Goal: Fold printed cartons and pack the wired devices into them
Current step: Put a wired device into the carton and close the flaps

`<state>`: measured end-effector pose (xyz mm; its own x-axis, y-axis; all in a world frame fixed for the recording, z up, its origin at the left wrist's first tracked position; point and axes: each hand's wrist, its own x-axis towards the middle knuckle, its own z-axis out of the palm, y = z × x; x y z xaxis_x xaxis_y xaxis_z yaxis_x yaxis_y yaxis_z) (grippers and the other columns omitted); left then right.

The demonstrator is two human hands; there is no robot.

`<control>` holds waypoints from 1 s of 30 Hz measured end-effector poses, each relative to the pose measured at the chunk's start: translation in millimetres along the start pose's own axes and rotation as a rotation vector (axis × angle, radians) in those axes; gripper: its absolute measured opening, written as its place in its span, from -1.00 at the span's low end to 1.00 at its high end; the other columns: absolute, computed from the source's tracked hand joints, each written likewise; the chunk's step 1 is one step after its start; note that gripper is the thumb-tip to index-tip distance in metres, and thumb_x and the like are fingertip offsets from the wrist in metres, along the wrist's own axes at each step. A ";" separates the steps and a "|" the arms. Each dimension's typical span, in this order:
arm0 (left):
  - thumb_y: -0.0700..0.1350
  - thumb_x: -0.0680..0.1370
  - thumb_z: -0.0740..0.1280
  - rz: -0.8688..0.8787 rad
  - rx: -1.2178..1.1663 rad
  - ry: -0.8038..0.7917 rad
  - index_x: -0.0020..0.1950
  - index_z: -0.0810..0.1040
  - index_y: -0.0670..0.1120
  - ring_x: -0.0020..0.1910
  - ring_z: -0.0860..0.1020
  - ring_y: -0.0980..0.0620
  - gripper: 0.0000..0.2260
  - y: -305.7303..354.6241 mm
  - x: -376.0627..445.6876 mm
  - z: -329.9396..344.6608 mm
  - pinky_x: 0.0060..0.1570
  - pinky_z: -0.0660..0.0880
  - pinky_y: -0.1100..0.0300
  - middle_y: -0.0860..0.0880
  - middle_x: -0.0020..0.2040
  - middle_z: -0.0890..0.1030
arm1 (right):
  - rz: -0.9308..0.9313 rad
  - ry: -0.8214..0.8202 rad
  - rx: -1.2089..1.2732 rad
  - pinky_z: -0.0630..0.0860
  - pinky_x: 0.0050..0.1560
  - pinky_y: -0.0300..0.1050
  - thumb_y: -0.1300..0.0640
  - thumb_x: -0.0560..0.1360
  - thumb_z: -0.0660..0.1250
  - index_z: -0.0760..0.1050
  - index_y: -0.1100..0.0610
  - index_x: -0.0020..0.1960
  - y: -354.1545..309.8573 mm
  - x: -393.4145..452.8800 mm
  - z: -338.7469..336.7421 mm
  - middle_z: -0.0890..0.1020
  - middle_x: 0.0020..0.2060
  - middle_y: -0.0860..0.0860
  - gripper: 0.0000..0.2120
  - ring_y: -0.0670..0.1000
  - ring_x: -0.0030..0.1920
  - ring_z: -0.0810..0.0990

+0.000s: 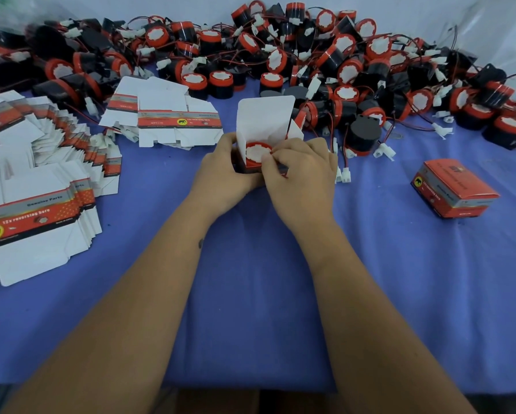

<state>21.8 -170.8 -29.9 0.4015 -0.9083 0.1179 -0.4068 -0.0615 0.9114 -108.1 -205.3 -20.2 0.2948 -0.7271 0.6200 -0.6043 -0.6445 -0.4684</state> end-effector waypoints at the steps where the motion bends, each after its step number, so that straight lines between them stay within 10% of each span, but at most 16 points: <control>1: -0.01 0.41 0.54 -0.001 -0.007 -0.002 0.39 0.36 0.07 0.10 0.57 0.13 -0.40 0.2 -0.2 -0.1 0.18 0.55 0.06 0.11 0.15 0.60 | 0.009 -0.007 -0.003 0.26 0.09 -0.11 0.12 0.55 0.30 0.66 0.17 -0.19 1.1 -0.1 0.5 0.67 -0.12 -0.06 -0.77 0.06 0.01 0.44; 6: -0.09 0.39 0.54 -0.025 -0.065 -0.031 0.25 0.39 0.14 0.08 0.58 0.14 -0.48 2.4 -2.5 -1.3 0.13 0.54 0.14 0.15 0.09 0.59 | 0.044 0.075 0.191 0.32 0.08 -0.14 0.19 0.52 0.29 0.66 0.15 -0.07 1.2 -1.9 -1.8 0.65 -0.07 -0.05 -0.84 0.01 0.00 0.48; 14: -0.14 0.24 0.23 -0.065 -0.177 -0.081 0.19 0.47 0.06 0.11 0.53 0.05 -0.49 10.5 -9.6 -3.6 -0.04 0.48 0.24 0.00 0.12 0.58 | 0.620 0.414 0.756 0.45 -0.09 -0.31 0.29 0.53 0.25 0.42 0.04 0.06 5.7 12.0 -14.0 0.52 0.09 0.08 -0.81 -0.23 -0.16 0.48; 21: 0.07 0.56 0.34 -0.031 -0.237 -0.046 0.61 0.09 0.07 0.15 0.54 0.32 -0.31 6.3 -5.9 0.4 0.07 0.44 0.43 0.15 0.21 0.55 | 0.813 -0.062 1.076 0.43 0.34 0.02 0.04 0.60 0.27 0.14 -0.04 0.55 17.4 21.5 -9.0 0.42 0.38 -0.06 -0.42 -0.03 0.32 0.46; 25: -0.05 0.55 0.38 -0.014 -0.138 -0.023 0.28 0.47 0.13 0.13 0.57 0.19 -0.69 5.6 -6.6 1.3 0.03 0.48 0.30 0.17 0.12 0.61 | 0.793 -0.012 1.096 0.50 0.16 -0.17 0.08 0.59 0.30 0.32 0.04 0.47 14.6 19.3 -9.5 0.52 0.32 -0.02 -0.54 -0.06 0.23 0.52; 30: -0.14 0.58 0.31 0.100 -0.158 0.032 0.15 0.47 0.23 0.10 0.57 0.26 -0.72 8.0 -11.5 3.0 -0.02 0.50 0.41 0.19 0.11 0.62 | 0.555 0.221 0.929 0.57 0.04 -0.14 0.29 0.55 0.32 0.57 0.16 0.07 6.5 17.7 -13.8 0.64 -0.11 0.06 -0.86 -0.08 -0.10 0.58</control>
<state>11.5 -162.1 -25.1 0.3924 -0.8929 0.2207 -0.3129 0.0961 0.9449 -117.1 -219.1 -3.5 -0.0403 -0.9717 0.2328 0.2074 -0.2360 -0.9494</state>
